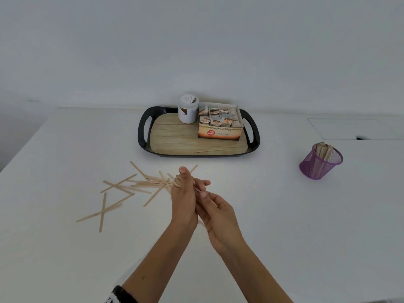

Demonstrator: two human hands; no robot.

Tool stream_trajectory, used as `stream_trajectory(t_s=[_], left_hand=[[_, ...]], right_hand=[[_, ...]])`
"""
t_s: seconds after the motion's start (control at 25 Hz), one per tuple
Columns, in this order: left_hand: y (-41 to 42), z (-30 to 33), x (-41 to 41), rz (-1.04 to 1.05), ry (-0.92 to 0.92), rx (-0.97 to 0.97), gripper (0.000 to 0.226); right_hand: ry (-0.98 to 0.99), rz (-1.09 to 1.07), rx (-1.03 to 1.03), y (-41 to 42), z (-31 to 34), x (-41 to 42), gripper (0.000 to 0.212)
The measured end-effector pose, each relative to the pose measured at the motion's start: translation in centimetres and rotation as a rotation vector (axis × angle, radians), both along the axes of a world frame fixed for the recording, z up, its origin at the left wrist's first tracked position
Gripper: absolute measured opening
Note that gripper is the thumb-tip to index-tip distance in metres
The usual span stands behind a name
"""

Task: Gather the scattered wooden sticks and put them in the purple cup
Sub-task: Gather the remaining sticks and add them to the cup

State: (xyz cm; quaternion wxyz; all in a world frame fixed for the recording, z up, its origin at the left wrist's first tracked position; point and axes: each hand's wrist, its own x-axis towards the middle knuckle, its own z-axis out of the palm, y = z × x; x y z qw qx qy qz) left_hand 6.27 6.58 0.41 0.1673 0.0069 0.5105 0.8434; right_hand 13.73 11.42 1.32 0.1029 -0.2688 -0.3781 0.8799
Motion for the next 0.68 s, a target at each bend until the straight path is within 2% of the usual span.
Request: stream_trajectory(t_s=[0.12,0.36,0.56,0.68], left_hand=[[3.0,0.2,1.0,-0.004,-0.04,0.121,0.046],[12.2,-0.3,4.5,-0.029,-0.188,0.221,0.043],[19.1,-0.5,5.9,-0.045,-0.159,0.248,0.046],[23.0,-0.8,6.2,-0.132,-0.088,0.109,0.051]], right_hand=[[0.015,-0.051,0.02,3.3,0.2,1.2,0.029],[-0.149,-0.15,0.279,12.7,0.2,4.4,0.016],[-0.159,-0.169,0.409,22.3,0.8,7.3,0.009],[-0.096,-0.226,0.54,29.4,2.6,8.1,0.007]])
